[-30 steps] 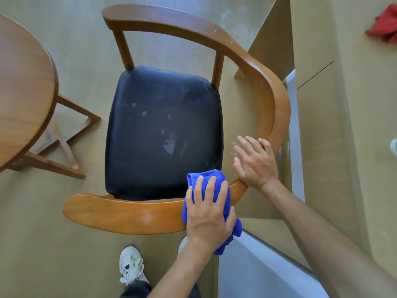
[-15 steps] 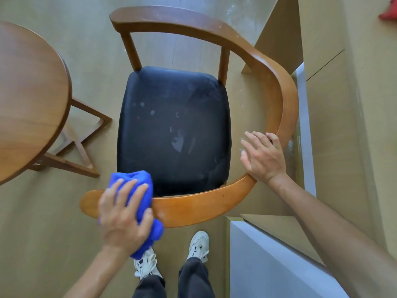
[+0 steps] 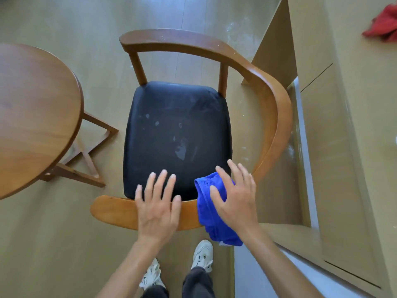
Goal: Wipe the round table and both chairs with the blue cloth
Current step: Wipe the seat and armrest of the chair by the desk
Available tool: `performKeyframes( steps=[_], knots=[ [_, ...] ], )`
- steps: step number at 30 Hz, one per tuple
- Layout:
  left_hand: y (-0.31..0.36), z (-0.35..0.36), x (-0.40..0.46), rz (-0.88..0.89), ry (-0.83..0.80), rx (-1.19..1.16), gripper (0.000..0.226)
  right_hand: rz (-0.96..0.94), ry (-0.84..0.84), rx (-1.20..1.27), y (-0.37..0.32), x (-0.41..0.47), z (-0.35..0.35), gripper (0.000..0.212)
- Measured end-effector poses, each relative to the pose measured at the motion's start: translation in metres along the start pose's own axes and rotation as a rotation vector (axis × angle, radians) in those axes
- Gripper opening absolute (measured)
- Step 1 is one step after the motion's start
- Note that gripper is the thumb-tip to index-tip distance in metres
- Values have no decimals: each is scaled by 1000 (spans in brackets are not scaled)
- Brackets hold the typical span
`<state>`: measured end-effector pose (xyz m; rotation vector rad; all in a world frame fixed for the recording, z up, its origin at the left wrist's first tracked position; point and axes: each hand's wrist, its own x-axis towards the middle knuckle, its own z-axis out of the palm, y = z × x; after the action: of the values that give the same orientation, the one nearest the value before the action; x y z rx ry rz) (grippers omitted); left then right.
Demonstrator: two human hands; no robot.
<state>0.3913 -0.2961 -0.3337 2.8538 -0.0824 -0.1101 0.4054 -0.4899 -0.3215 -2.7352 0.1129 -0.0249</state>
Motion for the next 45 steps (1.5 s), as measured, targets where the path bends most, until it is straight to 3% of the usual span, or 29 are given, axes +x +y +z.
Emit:
performKeyframes(
  steps=[3,6,11,15,20,24,28,33,37,41,45],
  knots=[
    [-57,-8,9,-87,-60,131,57,103,-18,-156,-20,-40,16,60],
    [-61,-4,10,-85,-103,172,58,186,46,-201,-35,-48,30,63],
    [-64,-3,8,-88,-59,192,59,-99,98,-236,-49,-62,45,52],
    [-60,-5,9,-81,-60,181,60,-311,148,-193,0,-47,36,39],
    [-58,-8,13,-93,-74,172,59,-107,210,-321,81,-4,6,42],
    [-59,-9,14,-108,-127,176,60,158,273,-260,30,-1,22,36],
    [-62,-8,13,-103,-123,175,61,-91,174,-129,-37,-49,43,38],
    [-59,-7,14,-116,-73,145,61,-336,171,-159,-13,-31,39,30],
    [-57,-8,15,-112,-89,141,61,-231,243,-219,39,-5,27,32],
    [-55,-10,17,-133,-174,168,61,-197,315,-448,99,54,-6,38],
    [-58,-10,19,-137,-212,194,61,79,373,-428,69,64,5,29]
  ],
)
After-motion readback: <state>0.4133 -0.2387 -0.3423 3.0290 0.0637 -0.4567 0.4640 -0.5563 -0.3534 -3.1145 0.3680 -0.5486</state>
